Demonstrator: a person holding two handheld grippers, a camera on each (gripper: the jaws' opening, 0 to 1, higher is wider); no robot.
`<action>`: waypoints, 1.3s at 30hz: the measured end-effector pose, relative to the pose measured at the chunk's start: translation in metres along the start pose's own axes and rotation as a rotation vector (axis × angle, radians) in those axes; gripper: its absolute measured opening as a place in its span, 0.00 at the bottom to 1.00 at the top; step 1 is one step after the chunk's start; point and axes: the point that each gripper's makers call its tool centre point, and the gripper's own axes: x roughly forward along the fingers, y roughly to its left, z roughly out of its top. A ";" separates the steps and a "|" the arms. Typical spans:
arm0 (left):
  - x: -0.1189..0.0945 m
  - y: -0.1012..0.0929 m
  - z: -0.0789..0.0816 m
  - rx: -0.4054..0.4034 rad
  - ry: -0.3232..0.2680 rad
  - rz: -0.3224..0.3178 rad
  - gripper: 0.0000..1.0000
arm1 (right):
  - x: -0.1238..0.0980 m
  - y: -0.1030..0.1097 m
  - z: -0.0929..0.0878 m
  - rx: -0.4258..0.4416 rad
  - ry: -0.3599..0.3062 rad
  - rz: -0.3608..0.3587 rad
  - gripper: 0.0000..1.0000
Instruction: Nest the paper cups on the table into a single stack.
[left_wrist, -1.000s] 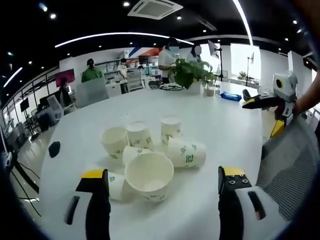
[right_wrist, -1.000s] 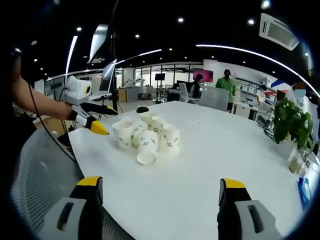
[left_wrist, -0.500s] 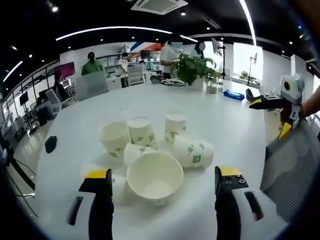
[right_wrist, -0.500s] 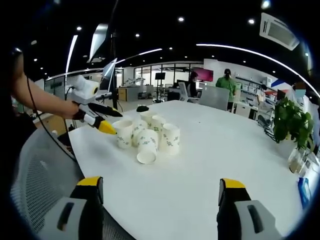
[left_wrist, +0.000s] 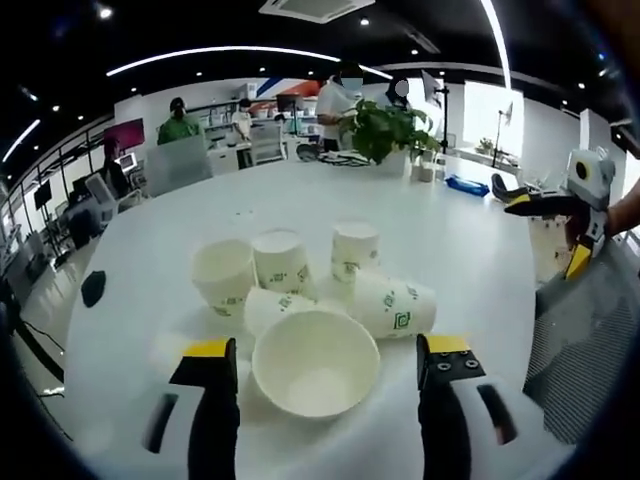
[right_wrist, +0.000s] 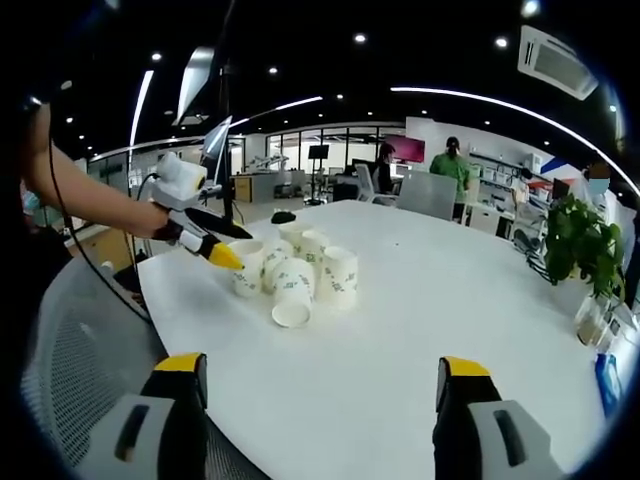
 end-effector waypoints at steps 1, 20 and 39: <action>0.000 0.000 0.000 0.001 0.003 -0.001 0.70 | 0.000 0.000 0.000 0.000 0.000 0.000 0.96; 0.006 0.002 -0.009 0.004 0.033 0.004 0.53 | 0.000 0.000 0.000 0.008 0.007 -0.003 0.95; -0.002 -0.006 -0.005 0.003 0.014 0.014 0.51 | 0.000 0.000 -0.001 0.005 0.008 -0.004 0.95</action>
